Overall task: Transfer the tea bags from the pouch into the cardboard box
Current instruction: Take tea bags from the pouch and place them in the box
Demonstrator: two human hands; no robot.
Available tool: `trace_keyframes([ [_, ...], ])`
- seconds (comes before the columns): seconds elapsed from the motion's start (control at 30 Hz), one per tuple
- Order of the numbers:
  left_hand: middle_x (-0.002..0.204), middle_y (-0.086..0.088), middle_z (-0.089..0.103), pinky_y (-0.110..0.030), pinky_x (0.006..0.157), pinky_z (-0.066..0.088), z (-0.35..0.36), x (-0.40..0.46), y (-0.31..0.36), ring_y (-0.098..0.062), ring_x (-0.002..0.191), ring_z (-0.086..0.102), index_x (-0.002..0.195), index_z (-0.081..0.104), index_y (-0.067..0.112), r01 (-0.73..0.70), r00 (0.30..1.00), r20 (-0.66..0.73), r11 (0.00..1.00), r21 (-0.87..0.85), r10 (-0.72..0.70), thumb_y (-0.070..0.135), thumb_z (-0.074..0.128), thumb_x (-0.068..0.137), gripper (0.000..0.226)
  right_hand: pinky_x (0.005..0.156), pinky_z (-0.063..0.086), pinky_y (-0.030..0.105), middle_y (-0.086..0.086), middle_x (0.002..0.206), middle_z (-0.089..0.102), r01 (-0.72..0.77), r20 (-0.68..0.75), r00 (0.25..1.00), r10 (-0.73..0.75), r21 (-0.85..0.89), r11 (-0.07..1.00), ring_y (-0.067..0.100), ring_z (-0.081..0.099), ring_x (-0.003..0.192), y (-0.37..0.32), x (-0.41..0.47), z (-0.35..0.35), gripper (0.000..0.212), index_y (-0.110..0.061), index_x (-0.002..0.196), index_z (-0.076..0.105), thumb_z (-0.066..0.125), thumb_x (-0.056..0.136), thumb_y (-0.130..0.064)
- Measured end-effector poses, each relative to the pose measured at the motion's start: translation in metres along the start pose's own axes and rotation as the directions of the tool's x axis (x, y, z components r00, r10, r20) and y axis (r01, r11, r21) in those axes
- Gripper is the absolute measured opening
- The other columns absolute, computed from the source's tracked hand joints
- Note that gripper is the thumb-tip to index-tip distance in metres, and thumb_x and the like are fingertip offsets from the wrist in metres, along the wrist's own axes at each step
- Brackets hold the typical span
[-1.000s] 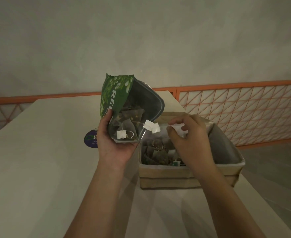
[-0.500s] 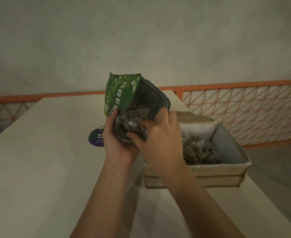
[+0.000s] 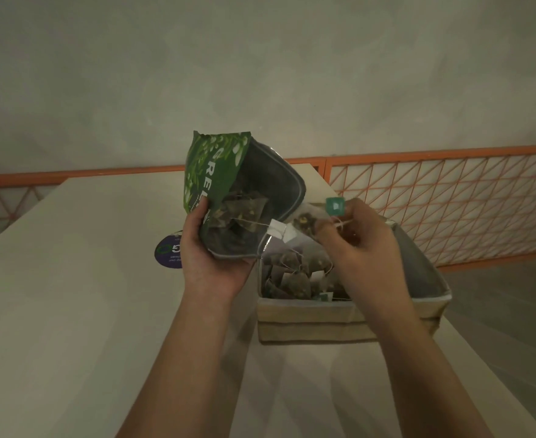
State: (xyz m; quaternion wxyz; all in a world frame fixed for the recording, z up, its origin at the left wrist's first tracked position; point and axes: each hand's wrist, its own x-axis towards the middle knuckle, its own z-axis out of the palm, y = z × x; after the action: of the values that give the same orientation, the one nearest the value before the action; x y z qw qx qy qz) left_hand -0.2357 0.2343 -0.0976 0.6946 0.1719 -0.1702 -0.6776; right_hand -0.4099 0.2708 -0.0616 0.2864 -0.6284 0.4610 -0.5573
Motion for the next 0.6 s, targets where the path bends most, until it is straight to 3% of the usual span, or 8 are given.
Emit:
trace_keyframes([
  [0.1, 0.118, -0.008, 0.073, -0.033, 0.072, 0.06, 0.001, 0.0, 0.0, -0.026, 0.097, 0.072, 0.117, 0.072, 0.017, 0.006, 1.0, 0.016, 1.0, -0.028, -0.005, 0.046, 0.049, 0.099, 0.041, 0.052, 0.046, 0.007, -0.014, 0.08, 0.063, -0.046, 0.001, 0.999, 0.046, -0.094, 0.995, -0.006, 0.063, 0.07, 0.008, -0.005, -0.01, 0.011, -0.03, 0.089, 0.055, 0.064, 0.09, -0.023],
  [0.17, 0.121, -0.008, 0.072, -0.034, 0.074, 0.061, 0.002, 0.0, 0.0, -0.027, 0.101, 0.072, 0.119, 0.072, 0.017, 0.008, 0.999, 0.034, 0.999, -0.049, -0.007, 0.045, 0.049, 0.099, 0.041, 0.054, 0.048, 0.013, -0.012, 0.081, 0.062, -0.075, 0.018, 0.997, 0.081, -0.244, 0.967, 0.002, 0.062, 0.072, 0.019, -0.006, -0.011, 0.015, -0.03, 0.09, 0.053, 0.067, 0.087, -0.024],
  [0.27, 0.118, -0.008, 0.073, -0.034, 0.073, 0.061, 0.003, 0.0, -0.001, -0.027, 0.1, 0.072, 0.116, 0.073, 0.016, 0.01, 0.999, 0.041, 0.998, -0.056, -0.007, 0.044, 0.049, 0.099, 0.04, 0.077, 0.054, 0.038, -0.012, 0.094, 0.06, -0.062, 0.068, 0.993, 0.1, -0.421, 0.905, 0.014, 0.059, 0.091, 0.029, -0.008, -0.007, 0.03, -0.033, 0.108, 0.052, 0.068, 0.084, -0.026],
  [0.33, 0.119, -0.009, 0.072, -0.034, 0.073, 0.061, 0.004, -0.001, -0.001, -0.027, 0.1, 0.072, 0.114, 0.074, 0.016, 0.016, 0.999, 0.037, 0.998, -0.064, -0.013, 0.044, 0.051, 0.098, 0.04, 0.09, 0.048, 0.043, -0.01, 0.109, 0.057, -0.02, 0.057, 0.997, 0.055, -0.485, 0.874, 0.016, 0.05, 0.106, 0.029, -0.007, -0.002, 0.038, -0.033, 0.119, 0.052, 0.067, 0.084, -0.026],
  [0.5, 0.119, -0.009, 0.072, -0.034, 0.072, 0.061, 0.005, -0.002, -0.001, -0.027, 0.099, 0.071, 0.119, 0.071, 0.017, 0.018, 1.0, 0.022, 0.998, -0.059, -0.016, 0.045, 0.052, 0.097, 0.041, 0.1, 0.043, 0.039, -0.02, 0.115, 0.047, 0.001, 0.066, 0.998, 0.023, -0.335, 0.942, 0.016, 0.042, 0.117, 0.023, -0.002, 0.012, 0.031, -0.034, 0.117, 0.06, 0.058, 0.09, -0.018],
  [0.6, 0.115, -0.009, 0.073, -0.032, 0.067, 0.06, 0.005, -0.003, -0.001, -0.026, 0.09, 0.074, 0.123, 0.069, 0.017, 0.022, 1.0, 0.015, 0.999, -0.04, -0.021, 0.047, 0.051, 0.097, 0.044, 0.093, 0.046, 0.036, -0.029, 0.103, 0.052, -0.031, 0.098, 0.994, 0.054, -0.223, 0.974, 0.015, 0.048, 0.112, 0.019, 0.001, 0.017, 0.01, -0.046, 0.096, 0.059, 0.057, 0.092, -0.036],
])
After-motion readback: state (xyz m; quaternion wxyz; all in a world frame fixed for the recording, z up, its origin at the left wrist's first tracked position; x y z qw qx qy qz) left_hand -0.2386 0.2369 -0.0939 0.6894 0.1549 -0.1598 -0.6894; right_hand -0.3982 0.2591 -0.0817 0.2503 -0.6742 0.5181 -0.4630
